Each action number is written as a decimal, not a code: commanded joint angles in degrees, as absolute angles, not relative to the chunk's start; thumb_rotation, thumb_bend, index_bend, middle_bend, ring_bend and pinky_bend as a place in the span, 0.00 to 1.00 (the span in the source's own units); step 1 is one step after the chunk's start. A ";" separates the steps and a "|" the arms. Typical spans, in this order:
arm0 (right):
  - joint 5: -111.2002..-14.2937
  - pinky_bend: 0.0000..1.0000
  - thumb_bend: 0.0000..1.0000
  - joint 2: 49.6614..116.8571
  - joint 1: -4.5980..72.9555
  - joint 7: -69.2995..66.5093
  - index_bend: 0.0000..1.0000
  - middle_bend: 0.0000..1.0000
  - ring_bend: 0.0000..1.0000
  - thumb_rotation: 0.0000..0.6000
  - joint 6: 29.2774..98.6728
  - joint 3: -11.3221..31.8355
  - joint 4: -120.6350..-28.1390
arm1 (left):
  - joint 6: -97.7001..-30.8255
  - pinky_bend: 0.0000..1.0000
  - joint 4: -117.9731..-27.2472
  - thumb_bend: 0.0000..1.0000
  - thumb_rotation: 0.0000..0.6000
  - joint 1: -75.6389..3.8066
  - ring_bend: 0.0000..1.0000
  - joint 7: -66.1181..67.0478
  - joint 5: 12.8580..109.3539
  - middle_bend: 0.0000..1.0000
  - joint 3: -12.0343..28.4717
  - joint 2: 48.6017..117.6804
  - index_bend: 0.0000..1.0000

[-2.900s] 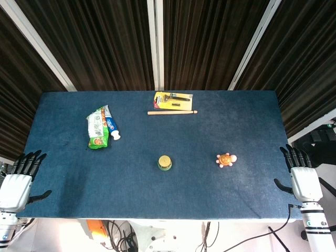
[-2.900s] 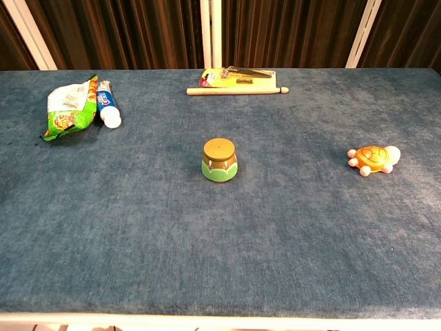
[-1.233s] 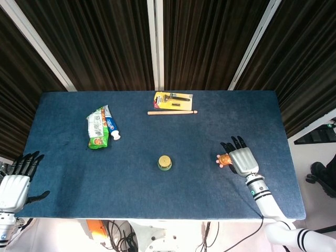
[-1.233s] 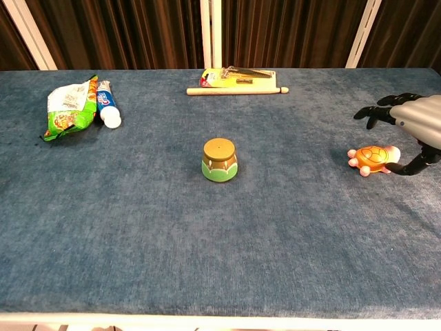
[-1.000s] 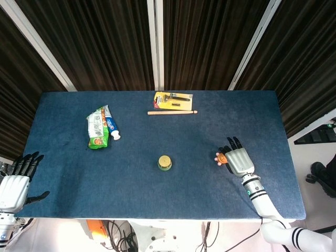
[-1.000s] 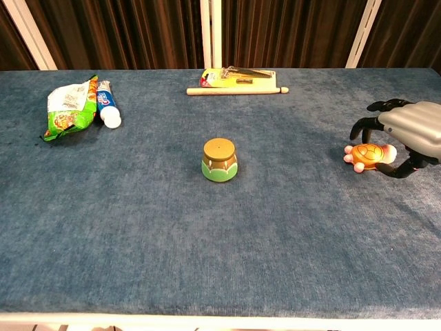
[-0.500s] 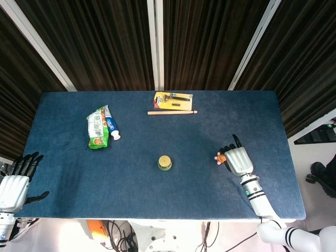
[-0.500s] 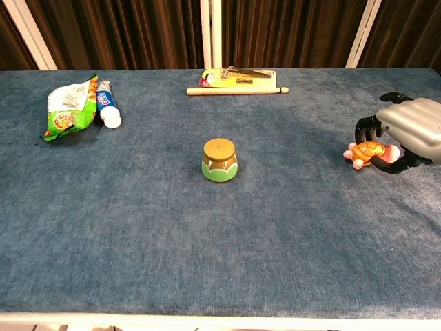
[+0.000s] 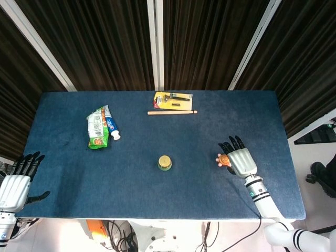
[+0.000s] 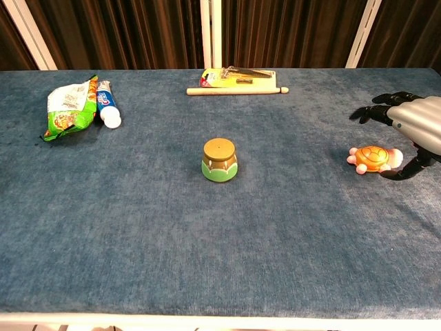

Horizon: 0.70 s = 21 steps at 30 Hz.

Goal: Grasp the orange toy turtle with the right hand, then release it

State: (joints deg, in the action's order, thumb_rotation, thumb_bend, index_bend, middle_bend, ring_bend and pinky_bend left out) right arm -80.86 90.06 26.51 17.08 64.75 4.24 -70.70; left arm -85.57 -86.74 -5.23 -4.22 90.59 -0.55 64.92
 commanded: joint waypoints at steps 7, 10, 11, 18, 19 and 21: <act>-81.72 0.00 0.11 89.68 26.58 16.42 0.23 0.33 0.00 1.00 64.81 3.73 -70.83 | -85.67 0.00 -86.85 0.02 1.00 -5.19 0.00 -4.13 90.62 0.00 -0.57 64.87 0.06; -81.93 0.00 0.16 90.51 26.44 16.78 0.32 0.42 0.00 1.00 65.88 4.02 -69.99 | -85.68 0.00 -86.73 0.02 1.00 -5.17 0.00 -4.27 90.65 0.00 -0.61 64.88 0.06; -82.03 0.00 0.18 90.91 26.40 16.91 0.35 0.44 0.01 1.00 66.33 4.16 -69.56 | -85.66 0.00 -86.68 0.02 1.00 -5.16 0.00 -4.36 90.63 0.00 -0.63 64.88 0.06; -82.15 0.00 0.32 93.53 26.06 18.64 0.66 0.63 0.15 1.00 68.44 4.71 -67.33 | -85.86 0.00 -86.81 0.02 1.00 -5.11 0.00 -4.40 90.56 0.00 -0.52 64.55 0.06; -82.15 0.00 0.34 93.79 26.07 18.84 0.71 0.66 0.18 1.00 68.48 4.71 -67.05 | -85.82 0.00 -86.79 0.02 1.00 -5.12 0.00 -4.42 90.53 0.00 -0.51 64.54 0.06; -82.13 0.00 0.38 94.52 26.00 18.98 0.81 0.73 0.24 1.00 68.75 4.77 -66.35 | -85.73 0.00 -86.69 0.02 1.00 -5.09 0.00 -4.50 90.57 0.00 -0.63 64.61 0.06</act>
State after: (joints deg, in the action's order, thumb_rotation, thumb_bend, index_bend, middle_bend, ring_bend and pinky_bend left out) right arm -82.13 94.23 26.04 18.88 68.59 4.72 -66.64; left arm -85.73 -86.69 -5.09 -4.50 90.56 -0.63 64.61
